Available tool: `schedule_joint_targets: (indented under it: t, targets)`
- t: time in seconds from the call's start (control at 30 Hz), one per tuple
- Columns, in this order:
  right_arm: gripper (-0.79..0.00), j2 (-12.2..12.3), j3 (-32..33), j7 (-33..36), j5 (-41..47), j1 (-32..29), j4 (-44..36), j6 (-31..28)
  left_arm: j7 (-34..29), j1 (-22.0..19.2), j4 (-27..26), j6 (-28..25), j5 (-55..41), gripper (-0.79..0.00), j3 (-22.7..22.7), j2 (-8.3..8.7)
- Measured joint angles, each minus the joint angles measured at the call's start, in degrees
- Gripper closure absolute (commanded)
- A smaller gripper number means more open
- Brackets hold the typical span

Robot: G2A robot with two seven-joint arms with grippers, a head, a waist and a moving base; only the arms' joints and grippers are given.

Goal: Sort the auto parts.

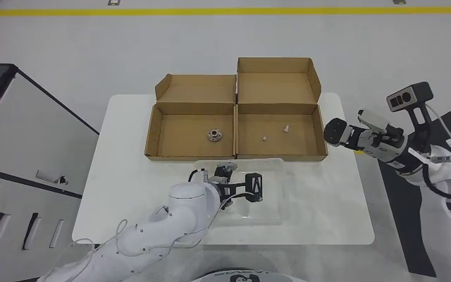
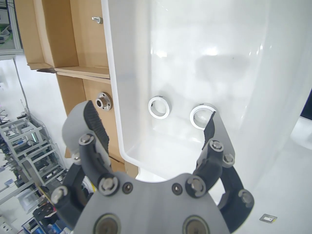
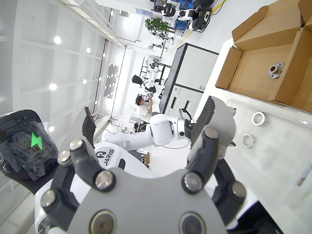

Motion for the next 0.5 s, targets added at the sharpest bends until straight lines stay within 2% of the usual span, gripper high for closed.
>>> schedule_joint_targets:
  t: [0.5]
  targets:
    - [-0.785,0.0,0.0,0.0,0.0,0.0,0.0,0.0,-1.01,-6.85,2.44,1.01,-6.39,-0.785,6.86,3.44]
